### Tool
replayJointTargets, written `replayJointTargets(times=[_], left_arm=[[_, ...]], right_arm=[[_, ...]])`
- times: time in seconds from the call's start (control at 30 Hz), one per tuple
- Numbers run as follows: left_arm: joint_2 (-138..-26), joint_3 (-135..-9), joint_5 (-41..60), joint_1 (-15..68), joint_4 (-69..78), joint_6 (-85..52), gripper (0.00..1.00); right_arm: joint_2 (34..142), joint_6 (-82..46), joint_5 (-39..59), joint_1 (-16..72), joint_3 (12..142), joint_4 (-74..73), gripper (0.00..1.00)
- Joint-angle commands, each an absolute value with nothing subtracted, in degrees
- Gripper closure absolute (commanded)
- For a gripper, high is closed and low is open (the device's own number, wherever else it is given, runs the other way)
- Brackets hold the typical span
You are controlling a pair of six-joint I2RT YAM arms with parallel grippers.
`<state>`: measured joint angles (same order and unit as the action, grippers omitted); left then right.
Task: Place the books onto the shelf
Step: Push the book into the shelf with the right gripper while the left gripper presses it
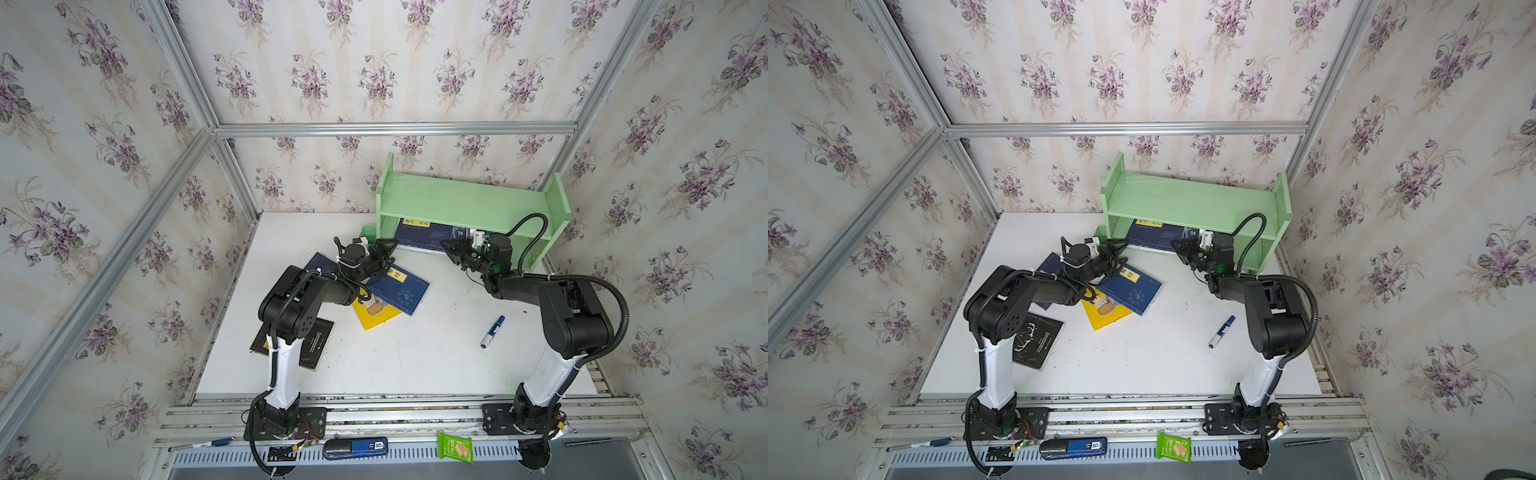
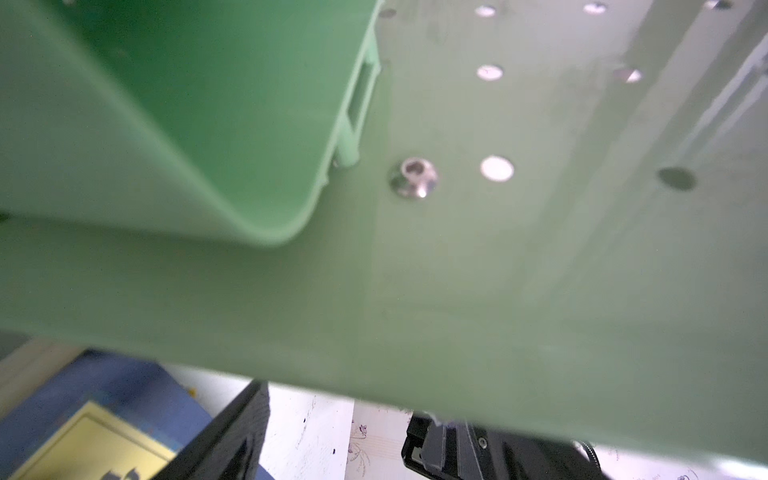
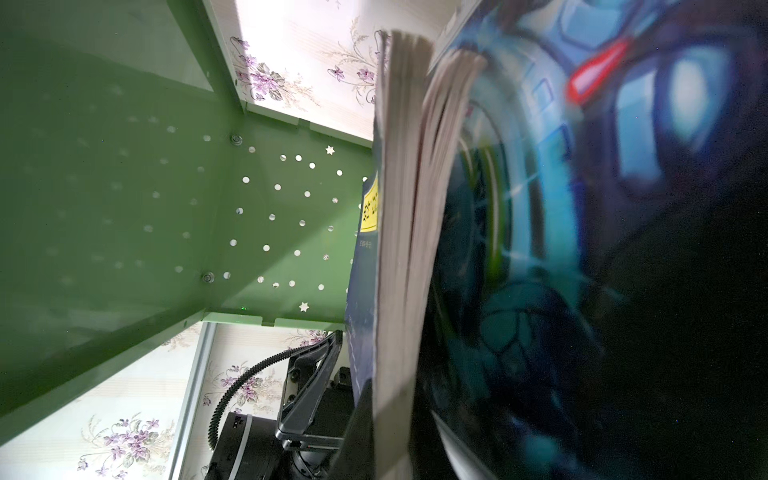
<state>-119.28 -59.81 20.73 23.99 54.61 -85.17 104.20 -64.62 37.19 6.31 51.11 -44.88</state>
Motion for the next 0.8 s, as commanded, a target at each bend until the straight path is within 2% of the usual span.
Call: replayJointTargets(times=[0.0,0.77], left_arm=[[-119.7,-60.6,21.2,24.1,55.9,-86.5,0.17],[-120.3,-62.1,22.1,23.9,56.6,-87.6,0.16]], right_arm=[[105.3,-67.8,36.7,6.1,50.7,-42.5,1.0],[101.7,-65.9,38.4,5.8,49.9,-42.3,1.0]])
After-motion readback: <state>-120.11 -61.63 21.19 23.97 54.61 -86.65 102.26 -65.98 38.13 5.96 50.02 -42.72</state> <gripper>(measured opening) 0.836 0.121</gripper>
